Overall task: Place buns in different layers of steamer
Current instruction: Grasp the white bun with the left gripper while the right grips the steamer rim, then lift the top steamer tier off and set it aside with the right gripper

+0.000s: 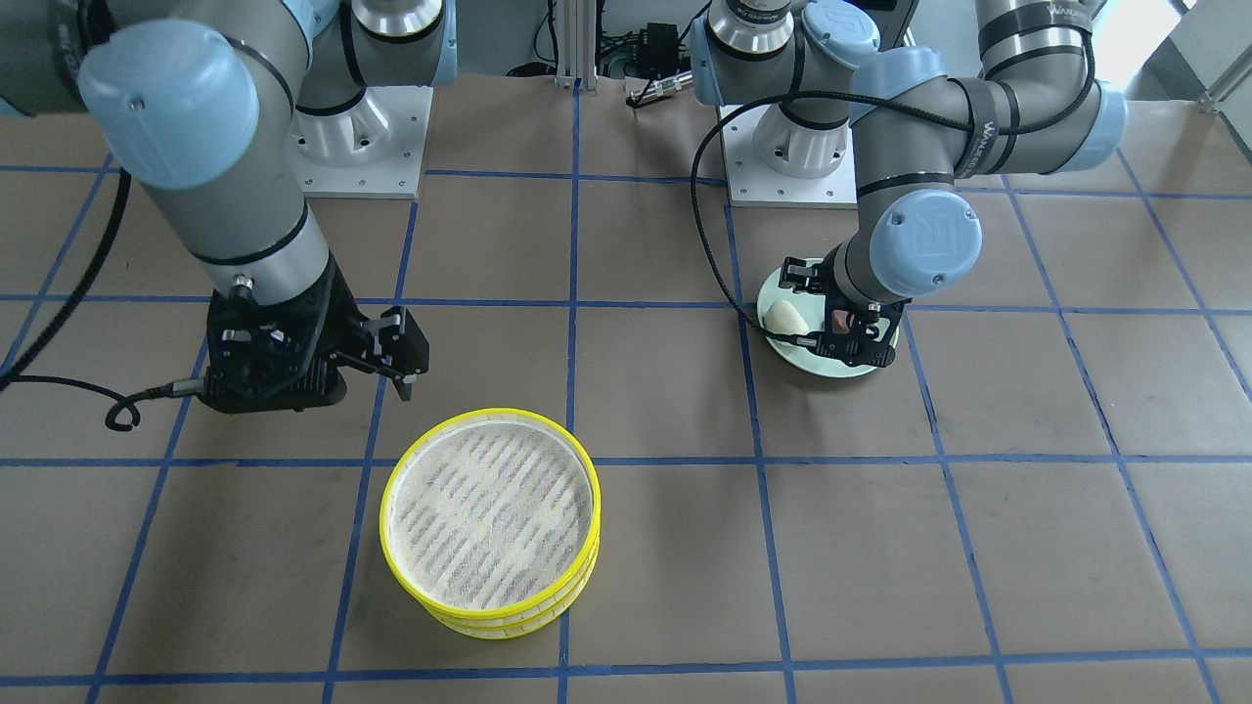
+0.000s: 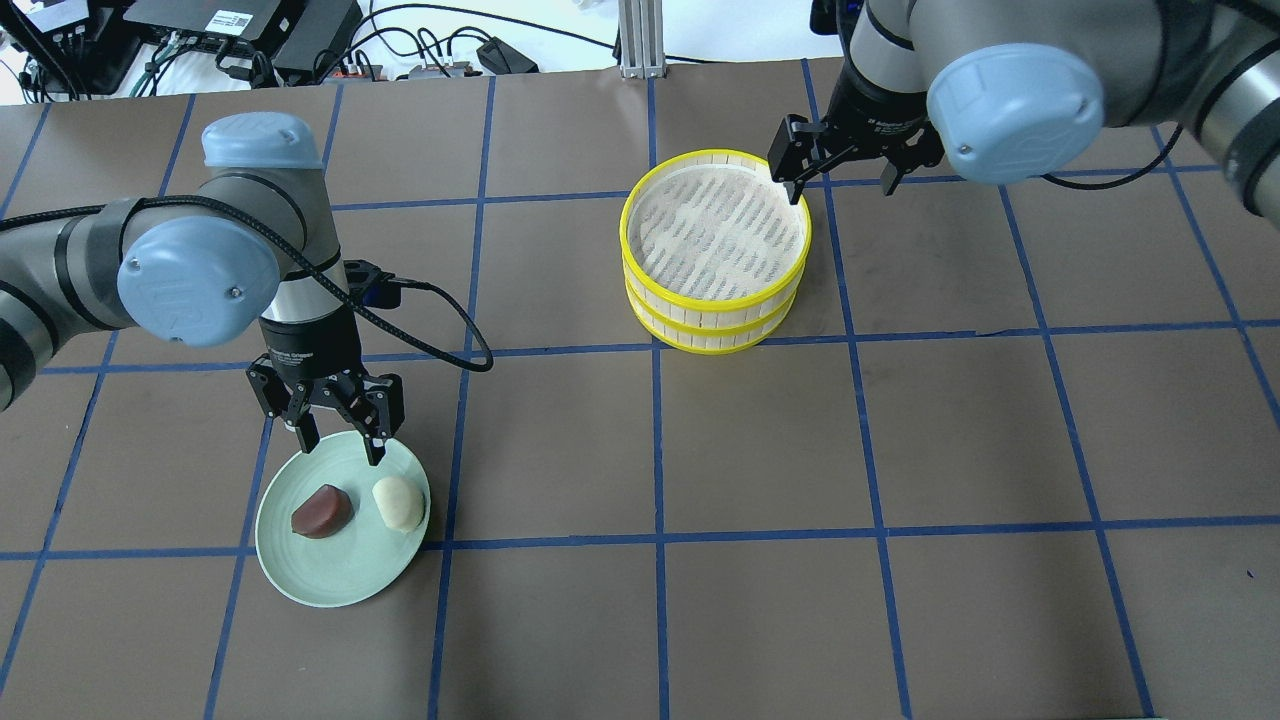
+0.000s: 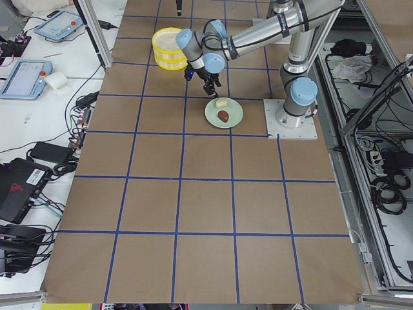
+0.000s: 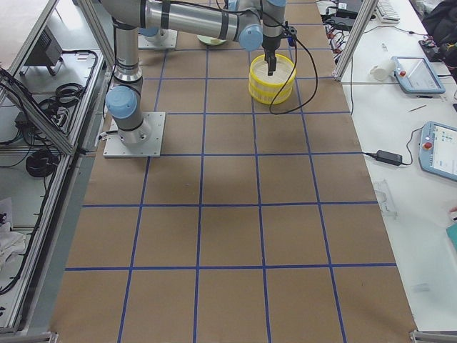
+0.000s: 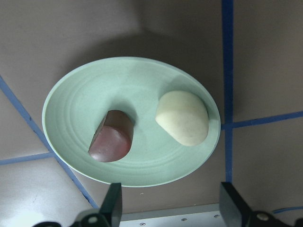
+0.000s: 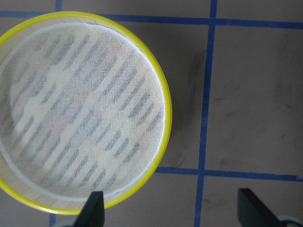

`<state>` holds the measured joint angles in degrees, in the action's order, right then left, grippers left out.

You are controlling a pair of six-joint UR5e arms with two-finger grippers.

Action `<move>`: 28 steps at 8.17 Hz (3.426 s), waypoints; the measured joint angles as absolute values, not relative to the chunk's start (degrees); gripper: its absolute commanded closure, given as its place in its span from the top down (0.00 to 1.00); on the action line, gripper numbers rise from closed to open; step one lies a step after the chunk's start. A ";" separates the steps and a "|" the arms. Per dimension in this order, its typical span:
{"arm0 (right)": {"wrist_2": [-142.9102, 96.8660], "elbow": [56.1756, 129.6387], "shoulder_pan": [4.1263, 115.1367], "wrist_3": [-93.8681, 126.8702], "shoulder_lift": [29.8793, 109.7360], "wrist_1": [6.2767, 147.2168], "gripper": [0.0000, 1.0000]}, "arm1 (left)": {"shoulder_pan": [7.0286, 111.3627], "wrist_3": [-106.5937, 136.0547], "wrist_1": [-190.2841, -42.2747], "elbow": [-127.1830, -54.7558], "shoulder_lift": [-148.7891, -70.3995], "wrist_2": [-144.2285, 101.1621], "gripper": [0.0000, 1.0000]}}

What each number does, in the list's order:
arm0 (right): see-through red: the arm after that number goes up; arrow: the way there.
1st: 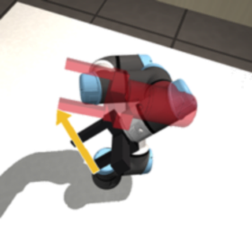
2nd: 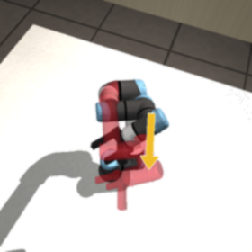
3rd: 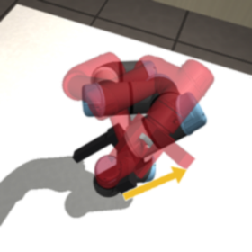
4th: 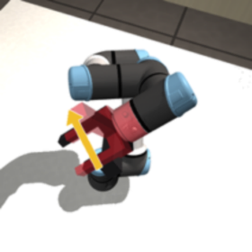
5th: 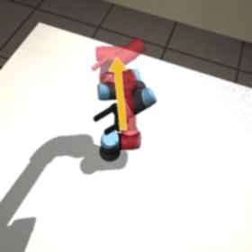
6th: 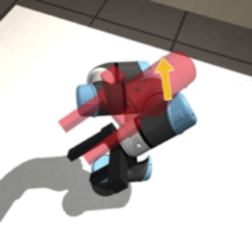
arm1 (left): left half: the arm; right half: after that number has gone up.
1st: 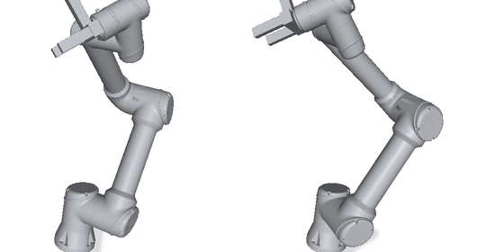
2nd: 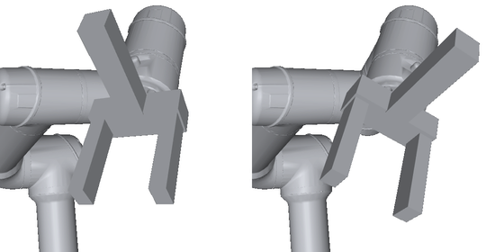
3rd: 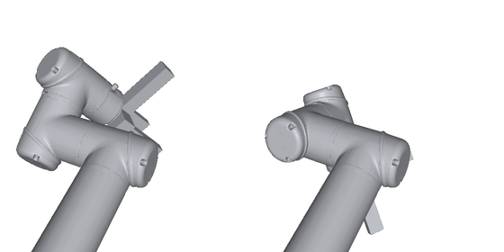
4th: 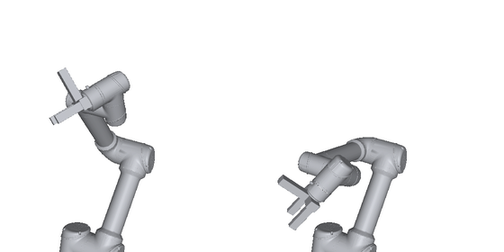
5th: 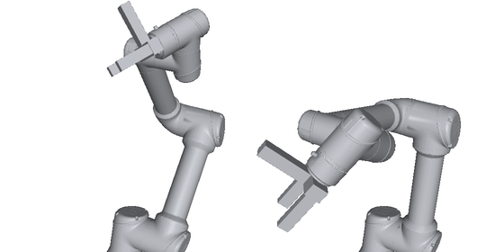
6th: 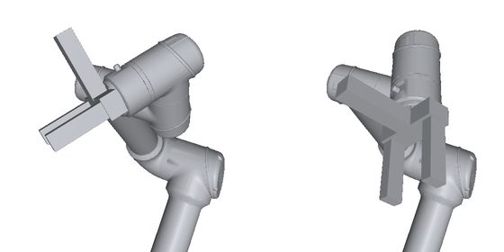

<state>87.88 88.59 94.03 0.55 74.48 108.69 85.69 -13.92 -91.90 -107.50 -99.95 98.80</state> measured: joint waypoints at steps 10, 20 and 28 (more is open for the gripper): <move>87.87 88.93 94.04 5.23 61.96 121.56 0.43 | 85.70 -13.97 -85.96 -109.64 -106.88 97.18 0.74; 87.80 88.85 94.04 5.74 62.57 121.39 0.11 | 85.73 -13.80 -81.18 -111.86 -108.33 95.31 0.71; 87.16 88.07 87.31 -4.08 69.05 115.99 0.12 | 85.87 -13.53 -81.25 -111.82 -108.11 95.53 0.00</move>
